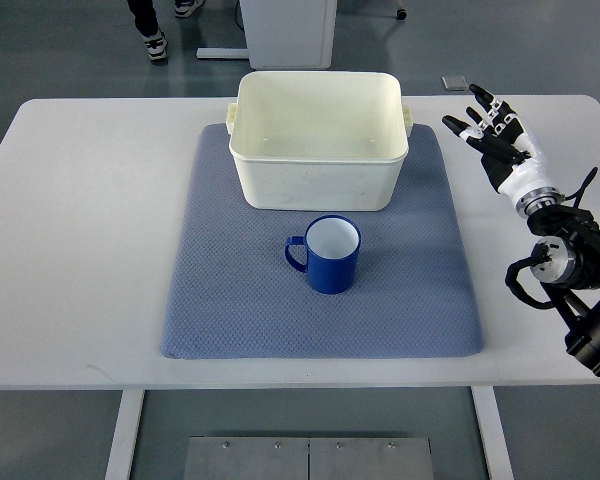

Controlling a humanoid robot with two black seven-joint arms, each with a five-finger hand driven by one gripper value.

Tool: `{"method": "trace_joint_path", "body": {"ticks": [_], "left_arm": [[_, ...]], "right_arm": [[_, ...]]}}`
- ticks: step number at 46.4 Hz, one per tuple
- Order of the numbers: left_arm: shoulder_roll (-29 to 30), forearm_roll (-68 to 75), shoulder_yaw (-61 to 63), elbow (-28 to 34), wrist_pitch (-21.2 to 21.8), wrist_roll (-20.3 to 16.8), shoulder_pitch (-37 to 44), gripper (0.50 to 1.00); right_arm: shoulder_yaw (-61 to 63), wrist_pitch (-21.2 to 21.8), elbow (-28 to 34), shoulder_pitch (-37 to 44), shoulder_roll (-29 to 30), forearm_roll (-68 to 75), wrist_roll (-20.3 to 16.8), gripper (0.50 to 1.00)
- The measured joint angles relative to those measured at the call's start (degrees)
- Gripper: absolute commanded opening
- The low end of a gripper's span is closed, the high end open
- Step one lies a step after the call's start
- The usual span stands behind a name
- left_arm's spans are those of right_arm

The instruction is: Place cup in box with right hand

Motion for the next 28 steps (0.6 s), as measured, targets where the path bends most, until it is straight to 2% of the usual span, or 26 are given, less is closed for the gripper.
{"method": "trace_joint_path", "body": {"ticks": [28], "left_arm": [[0.0,-0.1,0.0,0.0,-0.3,0.0,-0.1,1.000]], "right_arm": [[0.0,0.0,0.0,0.4,0.0,0.0,0.0,1.000]]}}
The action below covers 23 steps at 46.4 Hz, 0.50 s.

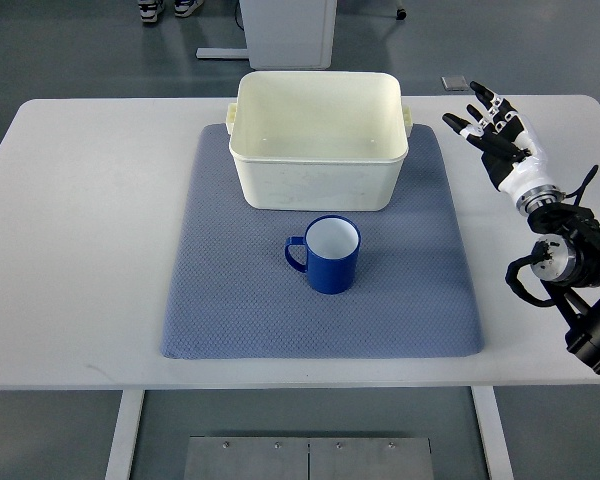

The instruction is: Place cup in box with right hand

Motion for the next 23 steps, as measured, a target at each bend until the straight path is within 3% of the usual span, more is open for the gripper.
{"method": "trace_joint_path", "body": {"ticks": [23], "left_arm": [[0.0,0.1,0.0,0.0,0.2,0.0,0.6,1.000]], "right_arm": [[0.0,0.1,0.1,0.3,-0.1,0.0,0.0,1.000]]}}
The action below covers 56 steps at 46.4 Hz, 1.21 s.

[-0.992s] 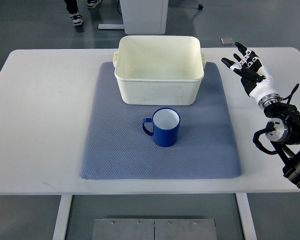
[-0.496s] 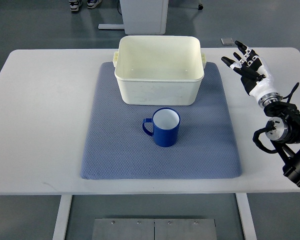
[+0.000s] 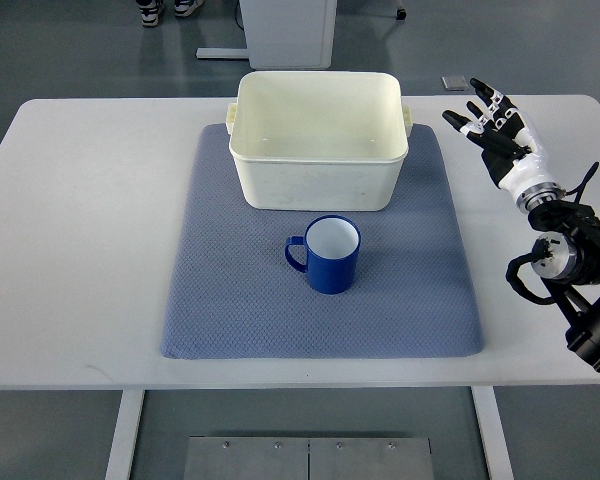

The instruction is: Place cup in box with right hand

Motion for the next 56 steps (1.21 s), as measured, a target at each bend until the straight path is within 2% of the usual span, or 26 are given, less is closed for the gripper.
{"method": "trace_joint_path", "body": {"ticks": [56], "left_arm": [[0.0,0.0,0.0,0.0,0.0,0.0,0.0,1.000]], "right_arm": [[0.0,0.0,0.0,0.5,0.0,0.0,0.0,1.000]]}}
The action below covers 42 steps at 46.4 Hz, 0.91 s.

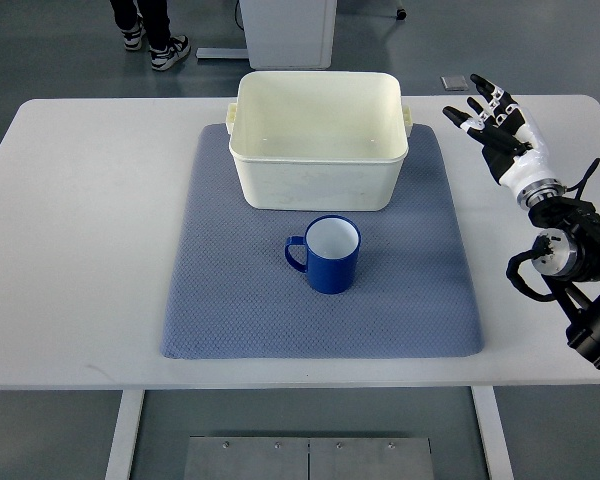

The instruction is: Place cup in box with right hand

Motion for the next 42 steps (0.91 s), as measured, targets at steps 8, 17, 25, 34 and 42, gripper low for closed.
{"method": "trace_joint_path", "body": {"ticks": [8,17,25,34,42], "left_arm": [[0.0,0.0,0.0,0.0,0.0,0.0,0.0,1.000],[0.0,0.0,0.0,0.0,0.0,0.0,0.0,1.000],[0.0,0.0,0.0,0.0,0.0,0.0,0.0,1.000],[0.0,0.0,0.0,0.0,0.0,0.0,0.0,1.000],[0.0,0.0,0.0,0.0,0.0,0.0,0.0,1.000]], "right_arm": [[0.0,0.0,0.2,0.0,-0.2,0.0,0.0,1.000],[0.0,0.1,1.9,1.4,-1.5,0.0,0.3,1.000],[0.0,0.9,6.1,2.4,-3.4,0.0,0.3,1.000],[-2.0,2.1,15.5,2.4,-5.6,-0.5,0.0,1.000],[-6.7,2.2,21.5,2.4,-7.7,-0.8,0.1,1.000]]}}
